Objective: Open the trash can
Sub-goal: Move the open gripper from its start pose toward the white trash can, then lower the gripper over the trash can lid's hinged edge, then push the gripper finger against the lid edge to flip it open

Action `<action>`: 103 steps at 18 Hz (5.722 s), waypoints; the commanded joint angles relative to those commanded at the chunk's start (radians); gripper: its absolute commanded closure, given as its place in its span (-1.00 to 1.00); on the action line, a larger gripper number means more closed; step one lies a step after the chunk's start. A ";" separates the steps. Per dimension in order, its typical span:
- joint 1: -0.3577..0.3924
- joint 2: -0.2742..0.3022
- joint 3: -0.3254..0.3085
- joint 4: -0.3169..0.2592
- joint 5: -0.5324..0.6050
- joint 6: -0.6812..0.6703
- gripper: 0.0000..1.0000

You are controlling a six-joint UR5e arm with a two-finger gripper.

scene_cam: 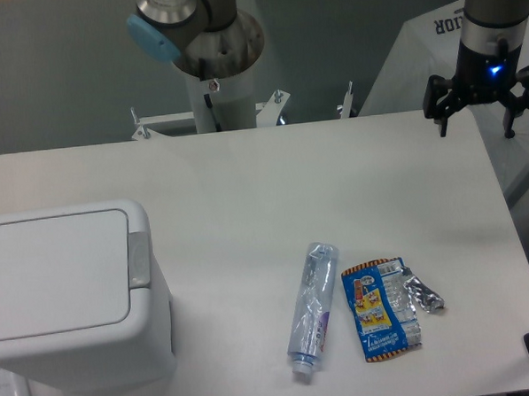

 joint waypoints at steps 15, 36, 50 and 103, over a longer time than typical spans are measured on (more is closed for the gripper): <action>-0.112 0.017 -0.049 0.008 -0.003 -0.248 -1.00; -0.288 0.012 -0.044 0.137 -0.229 -0.770 -1.00; -0.384 0.005 0.005 0.143 -0.345 -1.058 -1.00; -0.327 0.012 0.025 0.199 0.018 -0.850 -1.00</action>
